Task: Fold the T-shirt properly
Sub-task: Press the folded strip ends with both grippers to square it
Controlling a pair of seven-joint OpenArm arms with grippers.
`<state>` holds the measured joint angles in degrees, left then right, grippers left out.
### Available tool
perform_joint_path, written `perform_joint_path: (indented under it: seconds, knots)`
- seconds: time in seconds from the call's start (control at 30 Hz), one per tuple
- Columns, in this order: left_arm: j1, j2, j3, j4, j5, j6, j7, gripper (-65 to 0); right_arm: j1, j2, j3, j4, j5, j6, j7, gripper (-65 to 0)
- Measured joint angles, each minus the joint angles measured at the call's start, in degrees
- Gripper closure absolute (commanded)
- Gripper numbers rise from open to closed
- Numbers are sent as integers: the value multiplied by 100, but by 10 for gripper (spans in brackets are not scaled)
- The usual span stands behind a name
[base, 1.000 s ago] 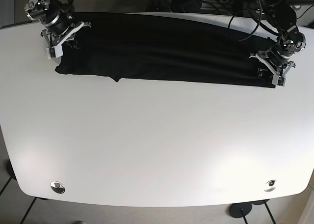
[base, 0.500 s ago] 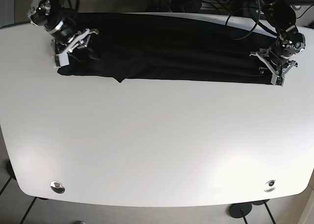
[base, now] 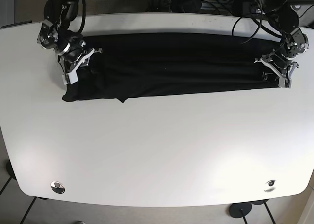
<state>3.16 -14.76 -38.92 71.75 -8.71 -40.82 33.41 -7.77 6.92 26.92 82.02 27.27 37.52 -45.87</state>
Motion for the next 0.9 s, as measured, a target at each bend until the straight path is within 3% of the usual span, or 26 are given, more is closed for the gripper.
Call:
perform_joint_path:
  seconds: [0.17,0.23,0.27,0.33,0.43,0.5,0.73,0.77,0.9]
  knots:
    - [-852,-260,442,-846,33,-57,13,-210,597,225,-9,-509,-162,-55,72,-63]
    - [-966,-203,452,-595,94,-37,472,-215,566,227,-15,-260,-304,-151,-26,-63]
    - [-968,-177,448,-297,31,-9,944,-217,544,225,-15,-144,-356,-173,-87,-63]
    - [-951,-243,431,155,-538,92,1432,-236,544,238,0,-70,-470,-306,-85,-63]
    - [-852,-396,85,452,-1298,87,1923,-321,535,258,13,-70,-498,-304,-81,-63]
    - [-678,-450,-297,457,-1539,92,1947,-365,533,258,13,-70,-501,-304,-81,-63]
    - [15,-203,-306,442,-1788,94,1965,-367,520,256,13,-70,-501,-302,-70,-63]
    - [120,-157,-302,444,-2026,87,1858,-367,522,256,13,-70,-501,-302,-70,-63]
    - [170,-2,-245,321,-2214,87,1652,-367,522,251,13,-70,-501,-302,-72,-63]
